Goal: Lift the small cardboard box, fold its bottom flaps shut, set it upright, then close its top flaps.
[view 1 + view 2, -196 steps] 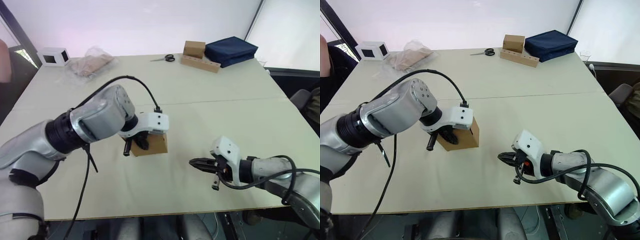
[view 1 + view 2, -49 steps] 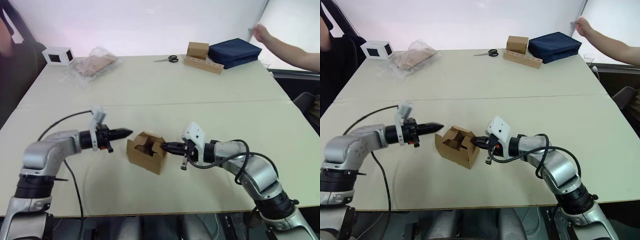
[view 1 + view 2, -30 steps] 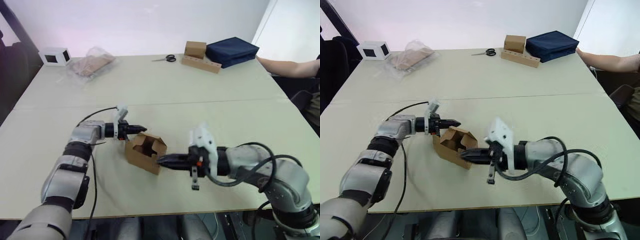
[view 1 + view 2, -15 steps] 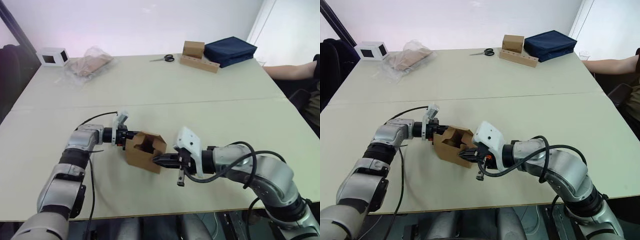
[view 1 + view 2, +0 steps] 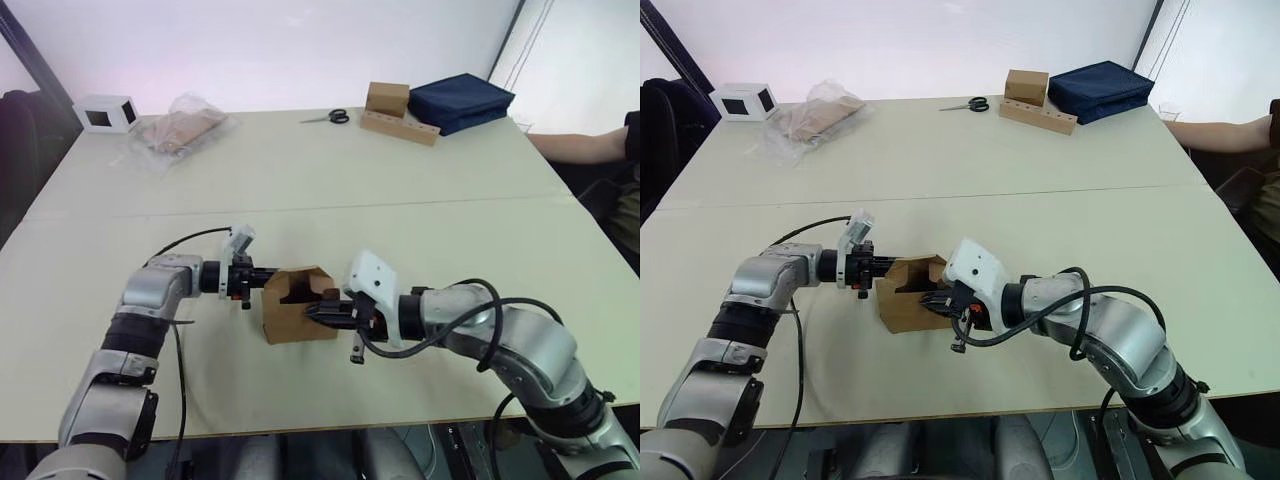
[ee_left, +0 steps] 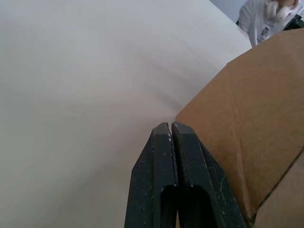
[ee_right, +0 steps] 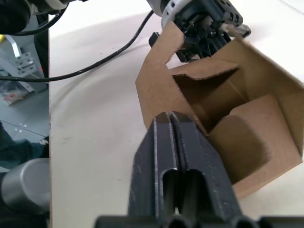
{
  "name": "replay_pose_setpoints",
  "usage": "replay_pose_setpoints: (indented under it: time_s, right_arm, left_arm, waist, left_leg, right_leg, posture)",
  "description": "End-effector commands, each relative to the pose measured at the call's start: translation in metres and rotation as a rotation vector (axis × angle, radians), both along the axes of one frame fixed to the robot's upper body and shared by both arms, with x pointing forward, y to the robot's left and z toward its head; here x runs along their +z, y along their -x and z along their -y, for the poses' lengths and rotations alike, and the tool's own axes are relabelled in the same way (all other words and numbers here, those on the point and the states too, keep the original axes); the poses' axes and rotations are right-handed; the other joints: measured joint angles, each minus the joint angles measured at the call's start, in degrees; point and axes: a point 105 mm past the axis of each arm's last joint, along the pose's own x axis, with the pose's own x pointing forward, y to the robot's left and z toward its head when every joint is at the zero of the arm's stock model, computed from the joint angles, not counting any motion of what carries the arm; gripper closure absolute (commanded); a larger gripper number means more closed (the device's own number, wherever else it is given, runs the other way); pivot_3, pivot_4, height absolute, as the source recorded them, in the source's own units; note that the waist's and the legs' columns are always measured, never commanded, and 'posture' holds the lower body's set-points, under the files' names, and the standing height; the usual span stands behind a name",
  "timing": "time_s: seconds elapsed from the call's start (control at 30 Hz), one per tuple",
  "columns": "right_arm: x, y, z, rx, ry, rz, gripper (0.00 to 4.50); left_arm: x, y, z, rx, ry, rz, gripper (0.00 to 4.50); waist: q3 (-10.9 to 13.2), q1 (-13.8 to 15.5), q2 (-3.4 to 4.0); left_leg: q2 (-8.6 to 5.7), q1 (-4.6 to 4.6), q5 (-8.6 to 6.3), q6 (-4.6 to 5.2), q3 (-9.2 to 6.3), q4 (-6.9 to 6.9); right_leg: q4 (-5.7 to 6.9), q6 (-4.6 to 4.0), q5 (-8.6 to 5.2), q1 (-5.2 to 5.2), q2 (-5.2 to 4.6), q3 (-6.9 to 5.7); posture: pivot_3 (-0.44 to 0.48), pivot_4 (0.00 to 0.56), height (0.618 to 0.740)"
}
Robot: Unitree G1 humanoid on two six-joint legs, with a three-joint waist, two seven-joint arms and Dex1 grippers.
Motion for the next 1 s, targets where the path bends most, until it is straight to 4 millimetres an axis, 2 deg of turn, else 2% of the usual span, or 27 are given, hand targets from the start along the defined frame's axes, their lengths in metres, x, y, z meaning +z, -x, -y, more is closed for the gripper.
replay_pose_setpoints:
  time_s: [0.03, 0.4, 0.6, 0.77, 1.0]
  right_arm:
    - [0.003, -0.001, -0.004, 0.012, -0.022, 0.026, 4.50]
    - [-0.014, -0.010, -0.007, -0.007, -0.017, -0.017, 4.50]
    - [-0.016, -0.013, -0.008, -0.014, -0.030, -0.029, 4.50]
    - [-0.014, -0.016, -0.007, -0.024, -0.054, -0.032, 4.50]
    - [-0.010, -0.017, -0.008, -0.007, -0.064, -0.012, 4.50]
  left_arm:
    - [0.011, 0.001, 0.000, -0.001, 0.023, 0.038, 4.45]
    - [0.010, 0.006, 0.002, -0.009, 0.022, 0.033, 4.45]
    - [0.008, 0.007, 0.001, -0.004, 0.021, 0.029, 4.45]
    - [0.008, -0.005, -0.009, 0.088, 0.008, 0.069, 4.45]
    - [0.023, -0.001, -0.035, 0.177, 0.017, 0.100, 4.45]
  waist:
    - [0.0, 0.0, 0.00]
    - [0.0, 0.0, 0.00]
    - [0.0, 0.0, 0.01]
    - [0.0, 0.0, 0.01]
    - [0.0, -0.1, 0.01]
  left_leg:
    - [0.00, 0.00, 0.00, 0.00, 0.01, 0.00]
    - [0.00, 0.00, 0.01, -0.02, 0.01, 0.00]
    - [0.00, 0.00, 0.00, -0.01, 0.01, 0.00]
    - [0.00, 0.00, 0.01, -0.01, 0.00, 0.00]
    - [0.01, 0.00, 0.01, -0.02, 0.00, 0.00]
  right_leg:
    - [0.00, 0.00, 0.00, 0.00, 0.00, 0.00]
    - [0.00, 0.00, 0.00, 0.00, 0.00, 0.00]
    - [0.00, 0.00, 0.00, 0.00, 0.00, 0.00]
    - [0.00, 0.00, 0.00, 0.00, 0.00, 0.00]
    - [0.00, 0.00, 0.00, -0.01, 0.00, 0.00]
  posture:
    - [0.000, 0.150, 0.740]
    - [0.000, 0.150, 0.740]
    - [0.000, 0.150, 0.740]
    - [0.000, 0.150, 0.740]
    - [0.000, 0.150, 0.740]
